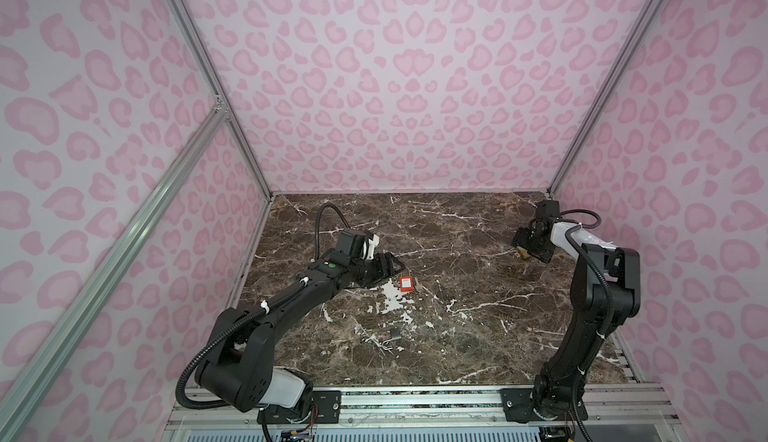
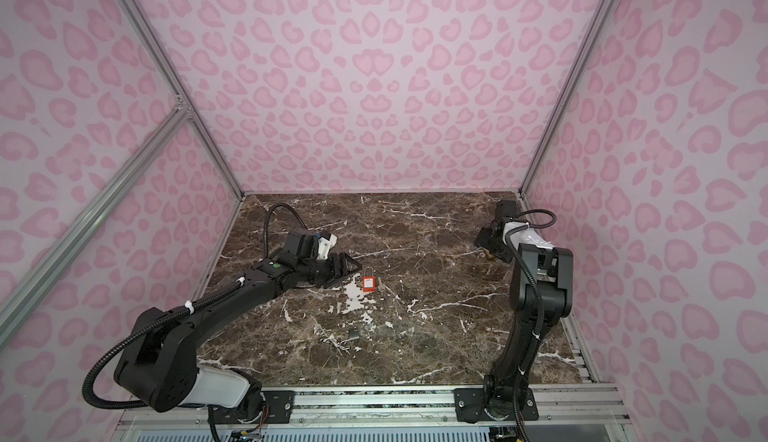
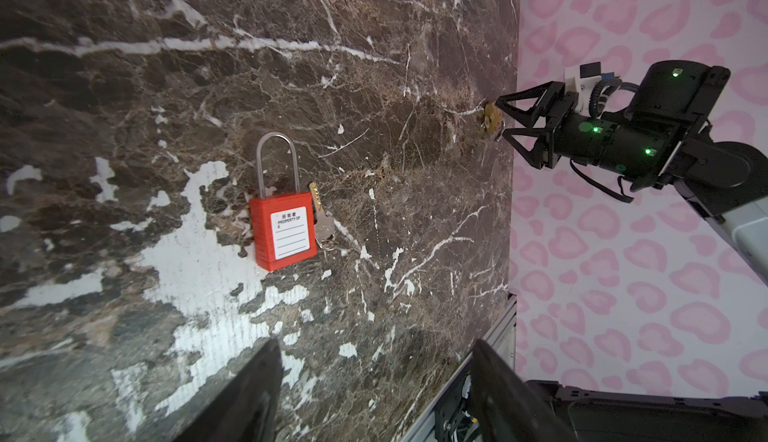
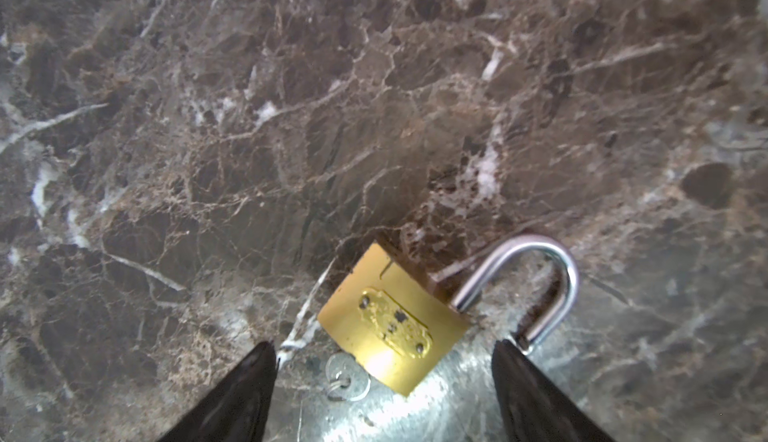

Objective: Lock with the key

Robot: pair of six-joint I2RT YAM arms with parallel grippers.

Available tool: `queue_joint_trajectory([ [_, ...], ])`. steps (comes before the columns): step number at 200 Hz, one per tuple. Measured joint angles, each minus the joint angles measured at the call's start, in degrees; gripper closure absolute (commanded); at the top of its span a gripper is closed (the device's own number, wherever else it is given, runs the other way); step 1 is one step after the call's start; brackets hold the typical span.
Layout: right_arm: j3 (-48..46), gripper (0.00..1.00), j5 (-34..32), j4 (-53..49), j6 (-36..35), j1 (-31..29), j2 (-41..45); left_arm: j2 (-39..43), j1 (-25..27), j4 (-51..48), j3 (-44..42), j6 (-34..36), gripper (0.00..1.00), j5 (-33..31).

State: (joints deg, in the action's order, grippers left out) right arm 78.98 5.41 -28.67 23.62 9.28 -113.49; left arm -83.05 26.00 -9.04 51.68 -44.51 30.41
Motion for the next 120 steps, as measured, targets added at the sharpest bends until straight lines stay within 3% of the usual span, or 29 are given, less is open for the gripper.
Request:
queue_joint_trajectory([
  [67,7.5,0.17,2.1,-2.6,-2.4,-1.0,-5.9,-1.6,0.0,0.2,0.9,0.0,0.27,0.4],
  [120,8.3,0.25,-0.6,-5.1,-5.3,-2.3,-6.6,-2.2,0.0,0.2,1.2,0.1,0.27,0.7],
])
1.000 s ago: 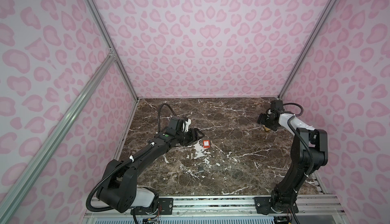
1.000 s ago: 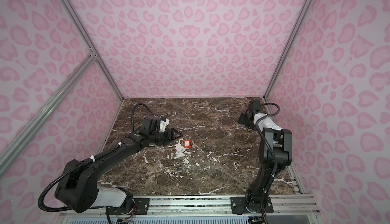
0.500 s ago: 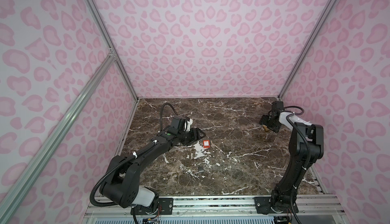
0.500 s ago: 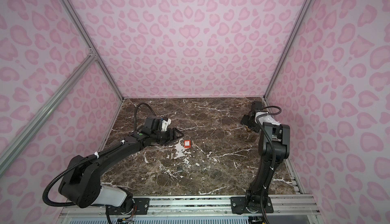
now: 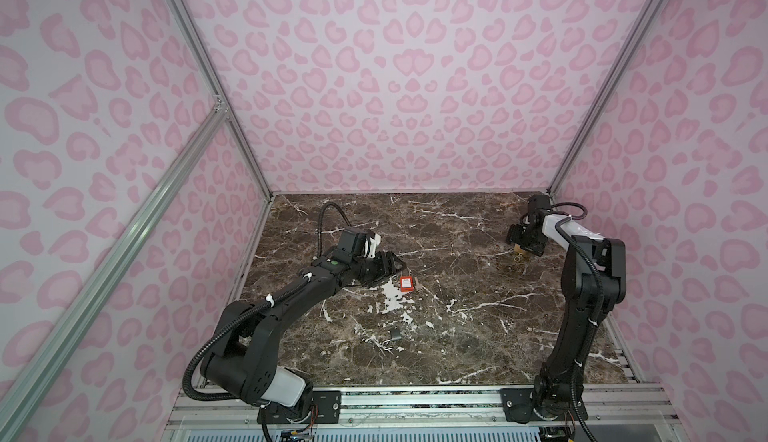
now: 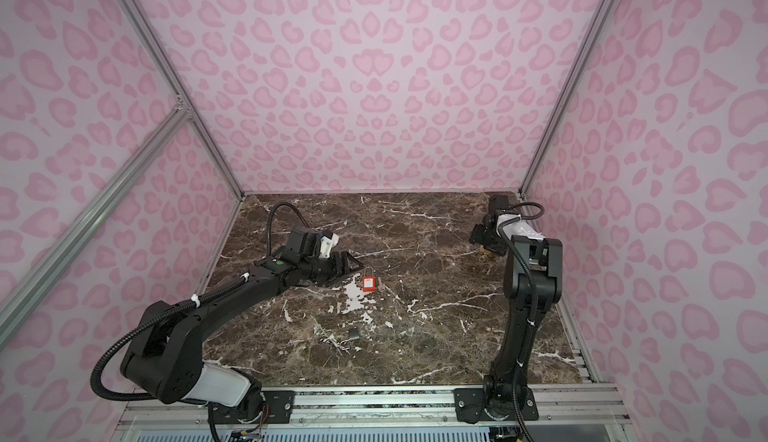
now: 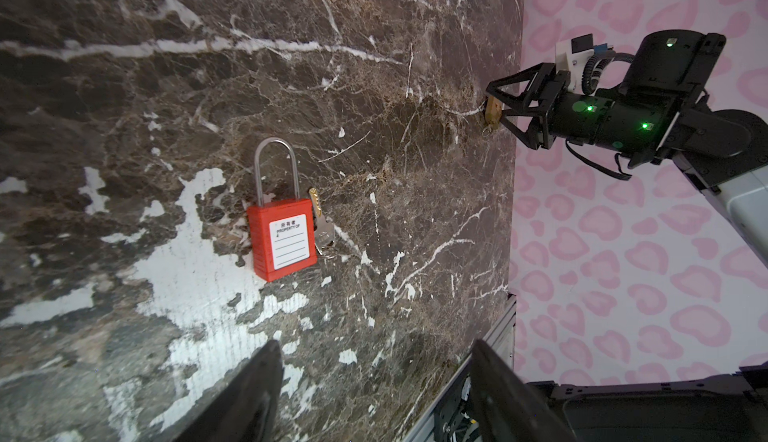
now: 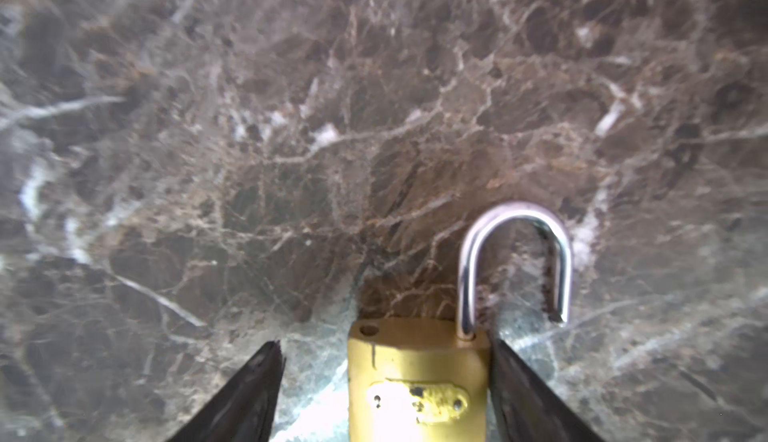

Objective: Lock with the key

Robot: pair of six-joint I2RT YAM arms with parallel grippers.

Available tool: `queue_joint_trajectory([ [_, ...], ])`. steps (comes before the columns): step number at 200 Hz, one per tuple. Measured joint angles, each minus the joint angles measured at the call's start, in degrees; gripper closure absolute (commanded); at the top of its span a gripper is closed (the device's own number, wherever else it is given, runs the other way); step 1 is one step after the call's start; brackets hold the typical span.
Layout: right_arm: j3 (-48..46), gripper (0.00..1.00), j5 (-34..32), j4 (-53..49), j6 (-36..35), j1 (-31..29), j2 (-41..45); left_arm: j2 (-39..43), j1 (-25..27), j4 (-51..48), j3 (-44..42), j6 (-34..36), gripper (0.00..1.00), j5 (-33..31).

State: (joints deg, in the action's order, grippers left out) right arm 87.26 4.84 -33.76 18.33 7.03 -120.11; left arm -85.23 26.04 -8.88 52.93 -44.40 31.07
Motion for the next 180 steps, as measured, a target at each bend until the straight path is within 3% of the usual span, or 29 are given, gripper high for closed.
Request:
queue_joint_trajectory([
  [57,0.0,0.40,-2.9,-1.7,-3.0,-0.6,-0.5,-0.1,0.0,0.0,0.2,0.1,0.27,0.1],
  [99,0.0,0.57,-4.2,-1.4,-4.1,-1.1,-0.8,0.0,0.1,0.0,0.2,0.1,0.27,0.2],
  [180,-3.0,0.61,-4.3,-3.0,-5.9,-4.9,6.2,2.2,0.0,1.5,0.2,-2.0,0.27,1.2],
])
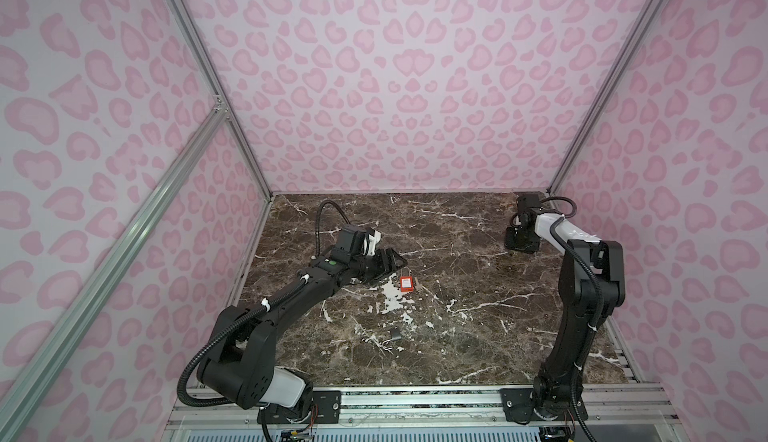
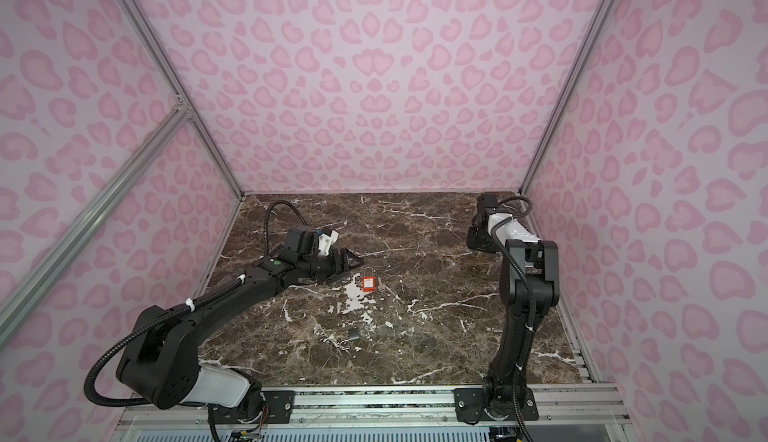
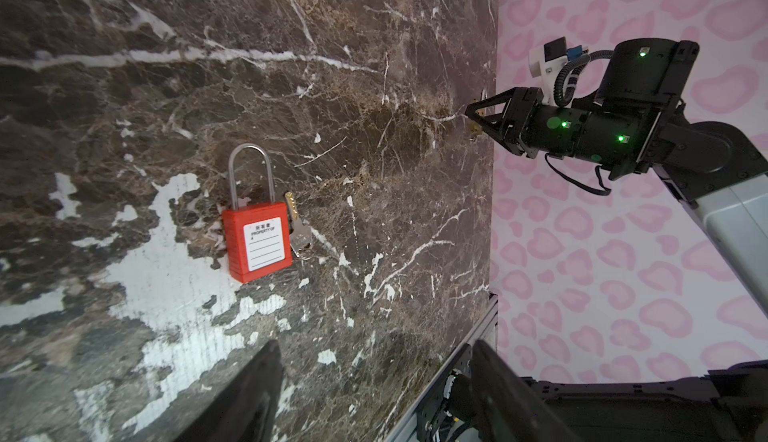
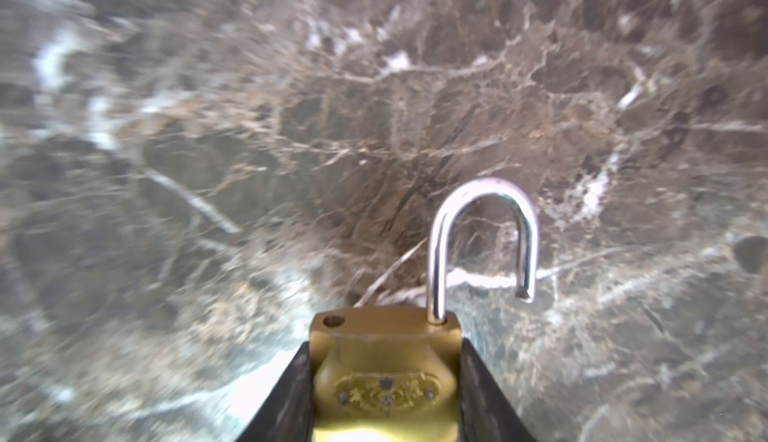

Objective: Lock with the key

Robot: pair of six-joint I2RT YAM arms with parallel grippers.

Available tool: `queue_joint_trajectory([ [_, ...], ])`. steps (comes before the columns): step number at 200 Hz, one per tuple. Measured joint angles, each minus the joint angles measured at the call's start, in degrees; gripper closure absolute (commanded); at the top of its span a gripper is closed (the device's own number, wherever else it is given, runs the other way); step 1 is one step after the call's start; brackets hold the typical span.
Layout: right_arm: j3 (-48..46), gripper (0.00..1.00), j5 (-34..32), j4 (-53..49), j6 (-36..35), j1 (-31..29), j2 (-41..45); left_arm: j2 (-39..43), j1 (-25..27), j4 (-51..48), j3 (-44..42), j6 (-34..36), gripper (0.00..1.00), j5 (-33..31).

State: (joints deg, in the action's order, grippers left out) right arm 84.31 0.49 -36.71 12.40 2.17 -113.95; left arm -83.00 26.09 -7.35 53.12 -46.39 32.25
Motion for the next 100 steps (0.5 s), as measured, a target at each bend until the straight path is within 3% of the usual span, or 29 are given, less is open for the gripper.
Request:
queue_joint_trajectory([
  [48,-3.7,0.62,4.8,0.1,0.7,-3.5,6.1,2.2,-0.2,3.3,-3.7,-2.8,0.27,0.9],
  [100,-5.3,0.63,9.6,-0.5,0.5,-11.9,13.6,7.0,-0.3,5.6,-6.6,-5.5,0.26,0.2],
])
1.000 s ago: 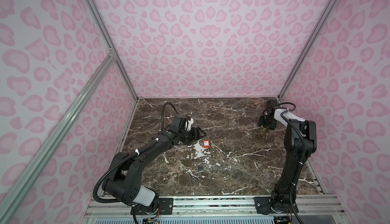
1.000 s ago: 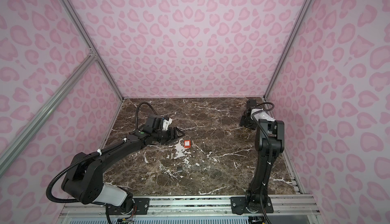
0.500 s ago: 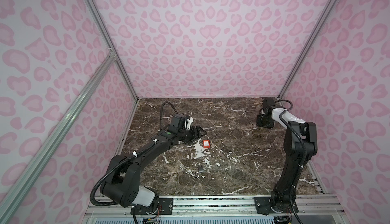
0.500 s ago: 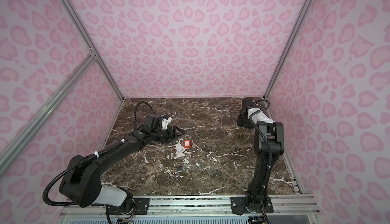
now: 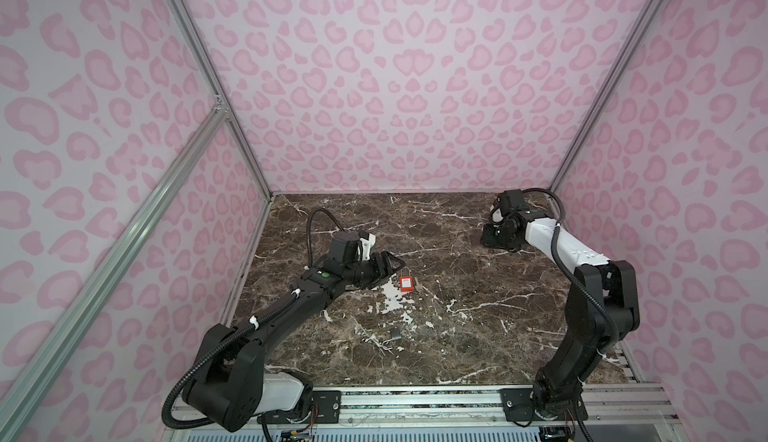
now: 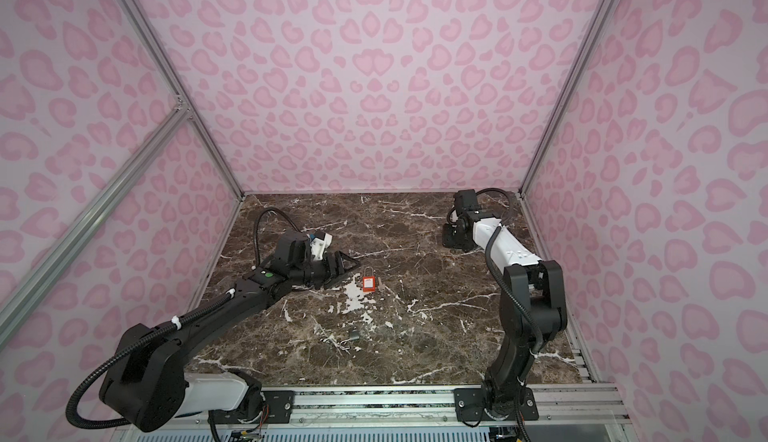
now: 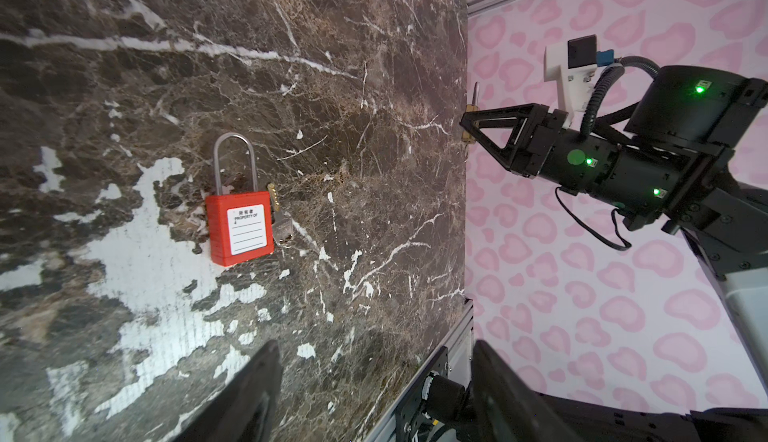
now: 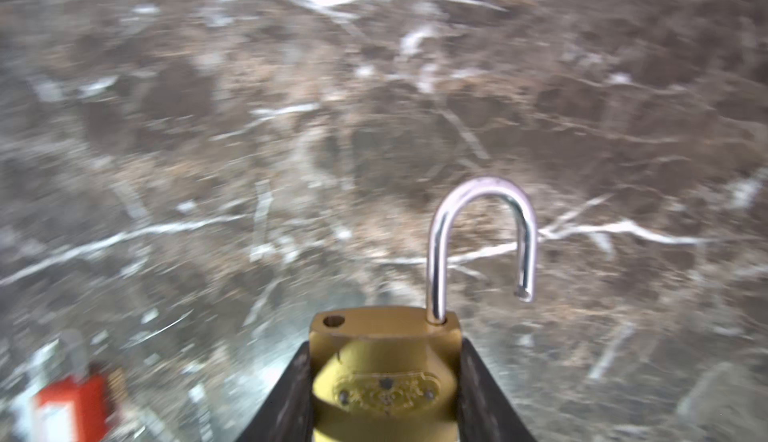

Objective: Lock with the key

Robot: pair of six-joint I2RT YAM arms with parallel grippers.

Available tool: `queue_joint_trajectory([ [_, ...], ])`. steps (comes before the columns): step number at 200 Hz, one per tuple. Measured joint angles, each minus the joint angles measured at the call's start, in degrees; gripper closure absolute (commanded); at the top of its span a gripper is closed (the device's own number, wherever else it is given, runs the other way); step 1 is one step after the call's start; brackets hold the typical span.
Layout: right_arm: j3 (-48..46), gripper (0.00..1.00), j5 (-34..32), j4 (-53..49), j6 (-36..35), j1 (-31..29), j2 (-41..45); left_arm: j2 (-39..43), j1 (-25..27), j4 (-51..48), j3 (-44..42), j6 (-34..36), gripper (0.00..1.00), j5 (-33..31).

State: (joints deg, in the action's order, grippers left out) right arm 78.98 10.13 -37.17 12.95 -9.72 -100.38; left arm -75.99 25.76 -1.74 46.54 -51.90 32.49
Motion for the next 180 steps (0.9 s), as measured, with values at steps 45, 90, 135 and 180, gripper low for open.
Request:
queue_joint_trajectory([
  [45,-1.6,0.65,4.1,-0.3,-0.8,-6.9,6.6,2.4,-0.7,0.1,0.0,-0.5,0.26,-0.3],
  [90,-1.6,0.65,7.7,-1.3,-2.8,-16.4,9.7,4.0,-1.7,0.1,-0.1,-0.5,0.26,0.7],
  [135,0.2,0.66,9.8,-2.5,-5.9,-25.2,10.6,6.9,-3.8,0.5,-1.4,-1.2,0.27,2.9],
  [180,5.6,0.67,9.7,-3.5,-9.8,-32.3,7.7,8.5,-4.1,0.6,-1.4,-2.0,0.29,5.1],
])
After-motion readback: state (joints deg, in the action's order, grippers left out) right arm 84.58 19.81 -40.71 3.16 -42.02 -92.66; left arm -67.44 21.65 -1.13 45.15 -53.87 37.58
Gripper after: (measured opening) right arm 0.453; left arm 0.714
